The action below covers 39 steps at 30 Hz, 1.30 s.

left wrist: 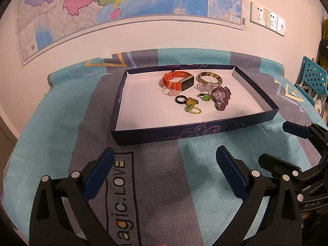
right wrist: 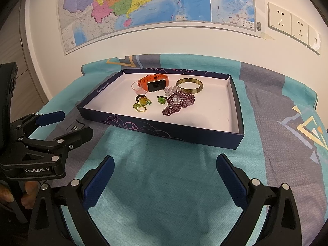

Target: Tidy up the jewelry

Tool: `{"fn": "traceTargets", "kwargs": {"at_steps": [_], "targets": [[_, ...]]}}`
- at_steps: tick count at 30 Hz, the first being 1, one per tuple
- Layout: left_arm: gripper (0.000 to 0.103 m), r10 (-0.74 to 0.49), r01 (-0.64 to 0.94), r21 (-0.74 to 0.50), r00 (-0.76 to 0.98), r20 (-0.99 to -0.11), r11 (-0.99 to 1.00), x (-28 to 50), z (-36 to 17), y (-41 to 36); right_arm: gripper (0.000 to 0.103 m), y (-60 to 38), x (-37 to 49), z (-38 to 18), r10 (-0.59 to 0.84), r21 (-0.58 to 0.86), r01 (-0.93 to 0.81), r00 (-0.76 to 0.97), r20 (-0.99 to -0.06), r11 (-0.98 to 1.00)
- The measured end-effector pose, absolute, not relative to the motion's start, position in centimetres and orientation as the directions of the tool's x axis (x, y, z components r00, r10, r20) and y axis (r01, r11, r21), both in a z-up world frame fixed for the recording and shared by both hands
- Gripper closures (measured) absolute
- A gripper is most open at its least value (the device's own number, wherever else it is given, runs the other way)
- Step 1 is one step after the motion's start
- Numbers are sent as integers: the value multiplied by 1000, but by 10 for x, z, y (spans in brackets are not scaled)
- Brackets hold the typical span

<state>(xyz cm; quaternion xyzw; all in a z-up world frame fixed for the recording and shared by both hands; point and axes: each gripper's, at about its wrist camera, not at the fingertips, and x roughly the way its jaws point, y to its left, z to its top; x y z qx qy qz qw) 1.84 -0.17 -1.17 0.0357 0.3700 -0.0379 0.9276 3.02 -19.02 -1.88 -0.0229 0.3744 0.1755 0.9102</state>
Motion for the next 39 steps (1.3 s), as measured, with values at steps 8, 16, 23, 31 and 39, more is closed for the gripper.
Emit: {"fn": "traceTargets", "kwargs": {"at_steps": [8,16,23,31,39], "targets": [[6,-47,99,36,722,-690,994,19,-12,-2,7,-190,30,-20,302,91,-335,657,-690,938],[6,-50,102,35,720,-692,994,19,-14,-3,7,-191,30,-20,302,91,-335,657,-691,938],[6,-63,112,28,725,-686,993,18,-13,-3,7,-191,30,-19,303,93,-335,658,-690,938],[6,-70,118,25,737,-672,993,16,-11,-4,7,-191,30,-19,302,93,-333,658,-690,938],[6,-82,112,-4,701,-708,994,21,-17,7,7,-219,35,-17,248,27,-333,644,-724,943]]}}
